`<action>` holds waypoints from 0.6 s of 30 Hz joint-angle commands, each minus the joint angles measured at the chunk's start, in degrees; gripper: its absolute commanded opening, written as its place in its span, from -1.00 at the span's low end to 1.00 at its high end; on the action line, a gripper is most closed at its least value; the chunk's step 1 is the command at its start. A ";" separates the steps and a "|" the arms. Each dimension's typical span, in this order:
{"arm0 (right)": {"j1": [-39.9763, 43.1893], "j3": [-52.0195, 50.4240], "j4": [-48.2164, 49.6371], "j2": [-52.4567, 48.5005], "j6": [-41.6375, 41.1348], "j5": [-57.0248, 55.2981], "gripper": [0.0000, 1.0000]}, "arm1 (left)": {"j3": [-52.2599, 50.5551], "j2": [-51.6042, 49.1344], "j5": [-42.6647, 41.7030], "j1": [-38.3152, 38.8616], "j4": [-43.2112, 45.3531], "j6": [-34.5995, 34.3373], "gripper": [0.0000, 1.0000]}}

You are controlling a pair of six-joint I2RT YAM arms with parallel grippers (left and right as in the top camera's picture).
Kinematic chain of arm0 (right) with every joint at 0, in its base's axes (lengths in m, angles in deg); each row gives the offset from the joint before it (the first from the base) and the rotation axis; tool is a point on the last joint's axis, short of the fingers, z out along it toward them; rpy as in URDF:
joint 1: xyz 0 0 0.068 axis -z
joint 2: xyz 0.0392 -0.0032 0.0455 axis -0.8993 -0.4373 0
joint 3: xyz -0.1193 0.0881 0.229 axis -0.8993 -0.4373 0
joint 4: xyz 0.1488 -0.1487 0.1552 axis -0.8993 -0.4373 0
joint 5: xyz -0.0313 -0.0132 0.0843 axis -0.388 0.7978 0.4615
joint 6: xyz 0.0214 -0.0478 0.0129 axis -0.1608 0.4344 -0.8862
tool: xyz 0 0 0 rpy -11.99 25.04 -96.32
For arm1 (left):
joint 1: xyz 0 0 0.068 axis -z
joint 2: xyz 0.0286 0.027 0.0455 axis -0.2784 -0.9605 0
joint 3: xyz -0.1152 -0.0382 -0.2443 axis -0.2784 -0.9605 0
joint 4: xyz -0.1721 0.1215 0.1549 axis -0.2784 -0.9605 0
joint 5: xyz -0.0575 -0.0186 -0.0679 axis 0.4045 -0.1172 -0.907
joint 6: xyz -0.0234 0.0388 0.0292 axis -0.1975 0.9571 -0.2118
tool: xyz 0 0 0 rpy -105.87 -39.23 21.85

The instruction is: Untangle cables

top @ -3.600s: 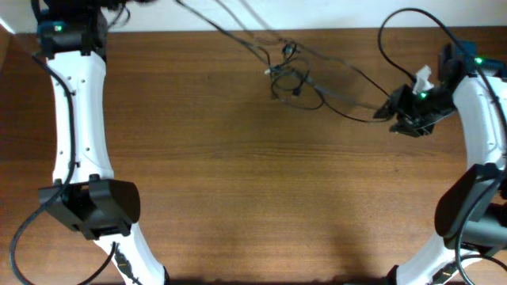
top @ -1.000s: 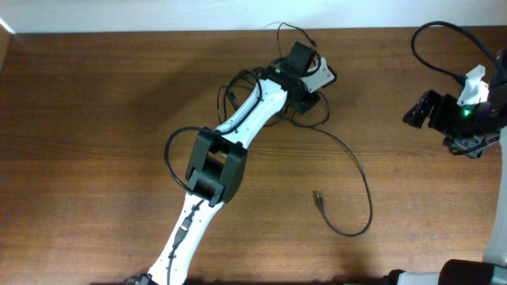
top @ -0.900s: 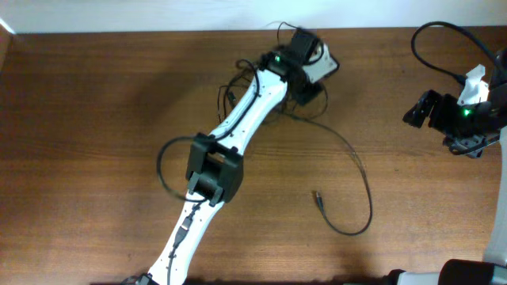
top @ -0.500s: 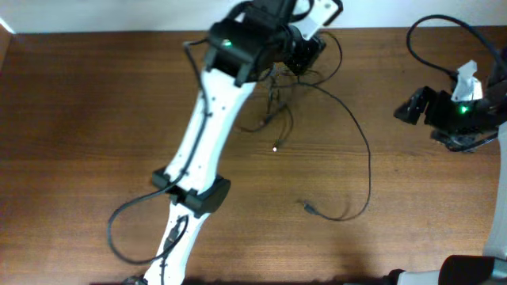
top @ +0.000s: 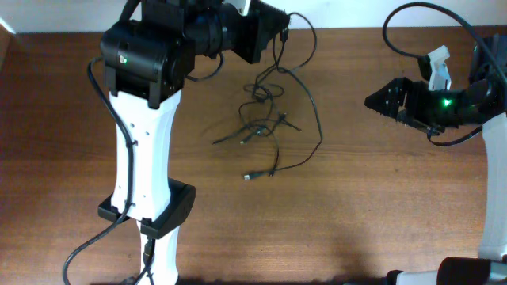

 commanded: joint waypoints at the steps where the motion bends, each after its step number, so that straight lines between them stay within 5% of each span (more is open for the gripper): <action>1: -0.28 -0.11 -0.02 -0.20 0.87 -0.28 0.99 | -0.33 0.15 -1.29 -0.04 -1.66 2.45 -1.00; 4: -0.31 -0.11 -0.24 -0.20 0.68 -0.02 0.99 | -0.33 0.15 -1.27 -0.04 -1.49 2.47 -1.00; 6: -0.31 -0.11 -0.26 -0.20 0.70 0.15 0.99 | -0.33 0.15 -1.29 -0.04 -1.40 2.45 -0.35; 7: -0.31 -0.11 -0.26 -0.20 0.70 0.15 0.99 | -0.33 0.15 -1.29 -0.04 -1.46 2.47 -1.00; 14: -0.31 -0.11 -0.72 -0.20 0.70 0.13 0.99 | -0.33 -1.22 4.98 -0.04 -3.78 2.67 -1.00; 15: -0.31 -0.11 -0.81 -0.20 0.70 0.11 0.99 | -0.33 -1.66 6.29 -0.04 -4.85 2.67 -0.88; 18: -0.28 -0.11 -0.83 -0.20 0.70 -1.53 0.99 | -0.44 -6.78 13.40 -0.04 -12.07 3.67 -0.03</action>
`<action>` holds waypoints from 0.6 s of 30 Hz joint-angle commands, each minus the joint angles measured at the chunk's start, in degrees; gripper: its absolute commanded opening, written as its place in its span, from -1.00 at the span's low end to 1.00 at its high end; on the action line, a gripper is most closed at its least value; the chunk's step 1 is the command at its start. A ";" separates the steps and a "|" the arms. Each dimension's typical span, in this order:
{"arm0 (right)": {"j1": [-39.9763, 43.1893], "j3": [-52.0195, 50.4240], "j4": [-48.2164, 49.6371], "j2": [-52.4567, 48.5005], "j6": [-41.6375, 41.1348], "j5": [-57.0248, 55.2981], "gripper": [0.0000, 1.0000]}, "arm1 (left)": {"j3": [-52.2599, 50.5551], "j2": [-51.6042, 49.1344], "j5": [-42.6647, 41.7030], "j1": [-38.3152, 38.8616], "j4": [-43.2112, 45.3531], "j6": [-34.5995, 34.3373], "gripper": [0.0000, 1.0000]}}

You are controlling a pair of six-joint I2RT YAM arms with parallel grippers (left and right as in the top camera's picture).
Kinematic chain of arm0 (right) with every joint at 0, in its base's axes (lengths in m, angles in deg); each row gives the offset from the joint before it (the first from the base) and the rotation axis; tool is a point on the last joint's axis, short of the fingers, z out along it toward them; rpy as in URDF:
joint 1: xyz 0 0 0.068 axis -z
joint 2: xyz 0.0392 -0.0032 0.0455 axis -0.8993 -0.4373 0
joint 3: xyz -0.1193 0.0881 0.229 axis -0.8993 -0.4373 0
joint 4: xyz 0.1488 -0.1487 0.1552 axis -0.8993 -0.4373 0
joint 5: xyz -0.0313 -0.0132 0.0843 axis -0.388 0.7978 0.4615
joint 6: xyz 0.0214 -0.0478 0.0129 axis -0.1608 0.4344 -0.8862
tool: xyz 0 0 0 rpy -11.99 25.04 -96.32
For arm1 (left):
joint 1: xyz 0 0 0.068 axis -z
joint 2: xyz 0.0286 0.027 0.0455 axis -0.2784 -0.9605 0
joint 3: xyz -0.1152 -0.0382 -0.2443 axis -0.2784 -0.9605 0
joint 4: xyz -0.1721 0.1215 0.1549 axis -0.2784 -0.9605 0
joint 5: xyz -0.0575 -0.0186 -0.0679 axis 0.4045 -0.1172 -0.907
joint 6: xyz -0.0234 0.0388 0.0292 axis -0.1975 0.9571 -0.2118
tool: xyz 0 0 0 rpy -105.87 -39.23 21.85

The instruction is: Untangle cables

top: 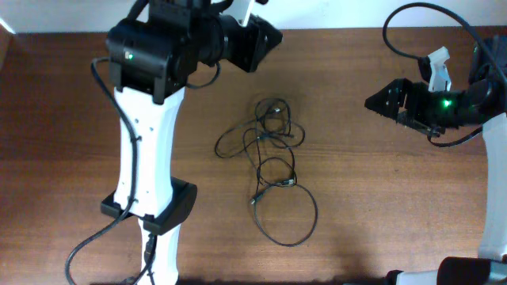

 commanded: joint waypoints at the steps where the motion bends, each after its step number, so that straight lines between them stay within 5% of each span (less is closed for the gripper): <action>1: -0.28 -0.11 -0.11 -0.20 0.66 -1.77 0.99 | -0.28 -6.95 9.14 -0.04 -5.77 -0.42 0.04; 8: -0.28 -0.11 -0.98 -0.20 0.66 -4.37 0.99 | -24.41 -10.27 18.34 -0.15 -5.77 -5.03 0.54; 18: -0.28 -0.11 -0.96 -0.26 0.68 -4.79 0.99 | -55.84 -10.27 18.80 -0.52 5.95 -7.85 0.35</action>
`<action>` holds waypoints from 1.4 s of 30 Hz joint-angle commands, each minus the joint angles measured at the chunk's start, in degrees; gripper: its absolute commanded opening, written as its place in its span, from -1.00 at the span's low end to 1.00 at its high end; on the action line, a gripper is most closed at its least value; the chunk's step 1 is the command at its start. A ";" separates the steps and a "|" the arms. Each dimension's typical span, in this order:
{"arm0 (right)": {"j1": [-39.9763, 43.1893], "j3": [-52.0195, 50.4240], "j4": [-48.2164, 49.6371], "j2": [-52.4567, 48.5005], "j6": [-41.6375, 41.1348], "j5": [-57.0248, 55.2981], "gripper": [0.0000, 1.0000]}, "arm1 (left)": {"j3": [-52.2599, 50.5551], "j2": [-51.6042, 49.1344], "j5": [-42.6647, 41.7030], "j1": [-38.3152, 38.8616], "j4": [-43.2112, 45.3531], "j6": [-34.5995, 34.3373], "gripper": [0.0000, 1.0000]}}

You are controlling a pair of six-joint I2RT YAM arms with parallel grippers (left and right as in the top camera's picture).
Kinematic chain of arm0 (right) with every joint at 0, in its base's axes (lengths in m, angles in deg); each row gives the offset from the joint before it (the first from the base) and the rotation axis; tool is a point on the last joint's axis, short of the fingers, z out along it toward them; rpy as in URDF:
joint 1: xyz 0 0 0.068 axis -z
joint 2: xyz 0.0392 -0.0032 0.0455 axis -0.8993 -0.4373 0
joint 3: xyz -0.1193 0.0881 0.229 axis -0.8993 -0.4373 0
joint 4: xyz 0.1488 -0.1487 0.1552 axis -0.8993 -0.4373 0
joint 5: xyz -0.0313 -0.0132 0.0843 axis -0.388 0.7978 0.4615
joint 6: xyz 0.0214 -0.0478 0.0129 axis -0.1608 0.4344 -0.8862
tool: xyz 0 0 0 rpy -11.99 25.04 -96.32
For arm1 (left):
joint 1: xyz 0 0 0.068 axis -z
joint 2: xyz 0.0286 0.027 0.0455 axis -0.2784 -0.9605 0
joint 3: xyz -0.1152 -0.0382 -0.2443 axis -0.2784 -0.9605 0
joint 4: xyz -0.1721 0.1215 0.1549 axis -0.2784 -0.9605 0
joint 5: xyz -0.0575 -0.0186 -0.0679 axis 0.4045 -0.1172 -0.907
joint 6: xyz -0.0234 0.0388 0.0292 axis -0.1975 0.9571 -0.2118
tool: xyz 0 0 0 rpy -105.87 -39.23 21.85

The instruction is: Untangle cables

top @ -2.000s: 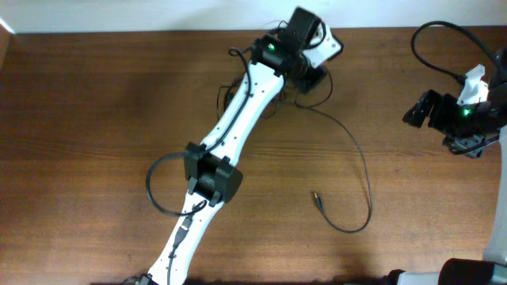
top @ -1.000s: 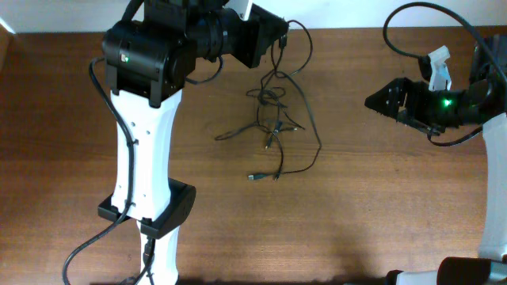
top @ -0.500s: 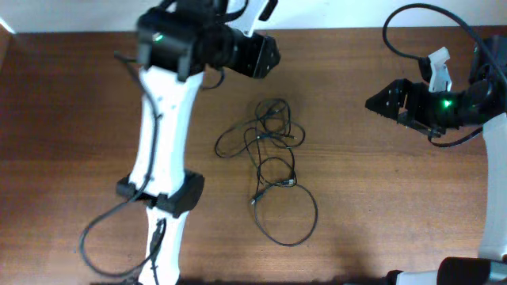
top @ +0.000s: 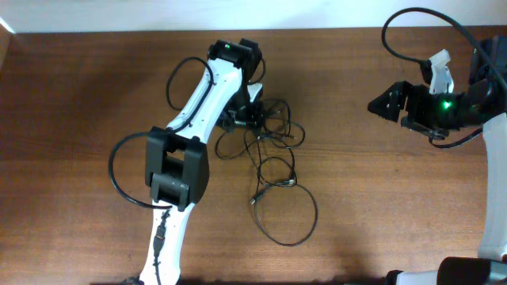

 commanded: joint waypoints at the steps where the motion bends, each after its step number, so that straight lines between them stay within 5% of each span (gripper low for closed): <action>1: -0.28 -0.11 0.02 -0.35 0.70 -0.55 0.99 | -5.75 0.44 0.44 -0.46 2.16 -0.98 0.18; 3: -0.28 -0.11 0.00 -0.92 0.70 -0.52 0.99 | -8.00 0.44 0.44 -0.42 4.87 -1.01 -0.31; 4: -0.28 -0.11 0.00 -1.25 0.68 -0.52 0.99 | -7.98 0.44 0.44 -0.42 6.03 -1.14 -0.84; 5: -0.31 -0.11 -0.02 -1.66 0.68 -0.52 0.99 | -7.87 0.57 0.17 -0.44 7.06 -1.20 -1.00; 9: -0.31 -0.11 0.00 -2.05 0.70 -0.52 0.99 | -3.45 2.86 0.20 -0.46 7.30 -1.16 -1.00; 16: -0.31 -0.11 0.04 -2.05 0.70 -0.52 0.99 | 11.37 21.18 -3.19 -0.31 7.58 -1.14 -1.00; 25: -0.31 -0.11 0.66 -2.05 0.68 -0.46 0.99 | 12.37 45.33 -9.75 -0.37 23.80 -0.94 -1.00; 35: -0.31 -0.11 0.33 -2.05 0.70 -0.48 0.99 | 12.37 50.82 11.96 -0.48 43.89 -0.15 -1.00; 42: -0.31 -0.11 0.00 -2.05 0.70 -0.48 0.99 | 12.35 51.54 14.95 -6.03 48.41 6.34 -1.00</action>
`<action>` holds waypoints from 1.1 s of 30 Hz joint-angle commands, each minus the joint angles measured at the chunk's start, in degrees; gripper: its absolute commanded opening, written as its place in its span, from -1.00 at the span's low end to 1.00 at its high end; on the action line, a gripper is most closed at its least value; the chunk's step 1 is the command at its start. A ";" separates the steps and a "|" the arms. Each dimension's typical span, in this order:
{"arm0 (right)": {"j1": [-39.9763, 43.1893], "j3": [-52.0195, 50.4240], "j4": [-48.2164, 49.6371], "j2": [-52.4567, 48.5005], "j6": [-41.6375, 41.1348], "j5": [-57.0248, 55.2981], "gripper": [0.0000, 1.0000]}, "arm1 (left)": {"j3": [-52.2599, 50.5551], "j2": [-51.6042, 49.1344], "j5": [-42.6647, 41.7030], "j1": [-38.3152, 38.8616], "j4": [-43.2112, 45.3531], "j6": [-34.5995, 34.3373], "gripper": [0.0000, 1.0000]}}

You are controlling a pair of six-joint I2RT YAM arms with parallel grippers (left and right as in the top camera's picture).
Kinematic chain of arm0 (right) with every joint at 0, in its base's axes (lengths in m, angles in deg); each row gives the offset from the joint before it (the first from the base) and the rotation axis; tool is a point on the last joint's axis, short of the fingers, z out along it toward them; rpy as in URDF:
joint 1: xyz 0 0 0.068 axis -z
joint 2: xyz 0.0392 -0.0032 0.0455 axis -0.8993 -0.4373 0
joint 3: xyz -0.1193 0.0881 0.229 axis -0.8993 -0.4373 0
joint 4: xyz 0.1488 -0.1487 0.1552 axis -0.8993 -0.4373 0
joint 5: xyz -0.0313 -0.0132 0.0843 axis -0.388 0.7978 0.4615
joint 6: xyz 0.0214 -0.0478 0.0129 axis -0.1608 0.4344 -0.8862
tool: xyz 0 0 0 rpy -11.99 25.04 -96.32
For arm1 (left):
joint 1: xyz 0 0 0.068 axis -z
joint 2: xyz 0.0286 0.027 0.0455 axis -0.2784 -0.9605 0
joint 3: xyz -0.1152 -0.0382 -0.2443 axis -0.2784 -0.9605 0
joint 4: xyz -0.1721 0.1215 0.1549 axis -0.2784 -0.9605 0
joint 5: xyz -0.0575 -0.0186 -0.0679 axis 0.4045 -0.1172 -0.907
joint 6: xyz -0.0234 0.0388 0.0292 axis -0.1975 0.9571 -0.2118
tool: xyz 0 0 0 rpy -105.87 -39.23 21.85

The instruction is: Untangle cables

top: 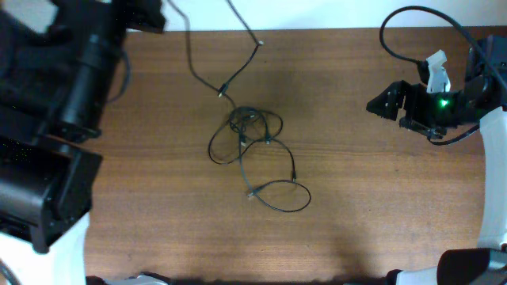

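A knot of thin black cables [247, 131] lies mid-table, with a loop [283, 198] trailing toward the front. From the knot, two strands [194, 70] rise to the top left. There my left gripper [149, 13] is lifted close under the overhead camera, shut on the cable; its fingers show only as a dark mass. A small connector [260, 41] hangs on the strand that runs off the top edge. My right gripper [372, 104] hovers at the right, pointing left, its fingers together on nothing, well apart from the knot.
The raised left arm [55, 119] fills the left side of the overhead view and hides the table [380, 214] under it. The right arm's own cable [412, 16] arcs over the table's back right corner.
My left arm was low with its gripper at the knot's back left. Now it is raised high at the top left, with strands drawn up from a tighter knot. The right arm has not moved.
First my left gripper was high at the back with cable strung out below it. Then the cables lay loose in a heap mid-table, the gripper apart from them. Then the gripper was down at the heap. Now it is up at the top left holding cable.
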 commanded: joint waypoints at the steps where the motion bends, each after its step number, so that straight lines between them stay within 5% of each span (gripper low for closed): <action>1: -0.31 -0.11 0.00 -0.17 0.68 -0.46 0.99 | 0.37 1.14 -20.90 -5.35 -4.13 1.88 -1.00; 3: -0.31 -0.11 0.00 -0.17 0.66 -0.46 0.99 | 0.35 1.84 -40.33 -5.70 -6.71 -1.66 -1.00; 10: -0.31 -0.11 0.04 -0.17 0.66 -0.46 0.99 | 0.17 -1.42 -38.86 -5.70 -3.48 -19.61 -1.00; 13: -0.39 -0.11 -0.02 -0.17 0.66 -0.46 0.99 | 0.15 -4.28 -47.82 -5.42 2.10 -33.75 -1.00; 17: -2.62 -0.11 0.15 -0.17 0.70 -0.52 0.99 | 0.13 -8.04 -51.47 -4.17 2.27 -35.01 -1.00; 19: -4.07 -0.11 0.24 -0.17 0.70 -1.40 0.99 | 0.13 -7.91 -51.25 -4.17 2.16 -29.14 -1.00; 21: -4.98 -0.11 0.22 -0.17 0.68 -3.30 0.99 | 0.13 -7.52 -47.01 -4.28 -4.04 -21.73 -1.00; 24: -5.55 -0.11 0.20 -0.17 0.70 -3.52 0.99 | 0.07 -7.72 -25.57 -8.37 -17.64 -16.20 -1.00; 33: -5.55 -0.11 0.20 -0.17 0.72 -3.54 0.99 | 0.09 -7.69 -3.21 -31.34 -26.99 -13.46 -1.00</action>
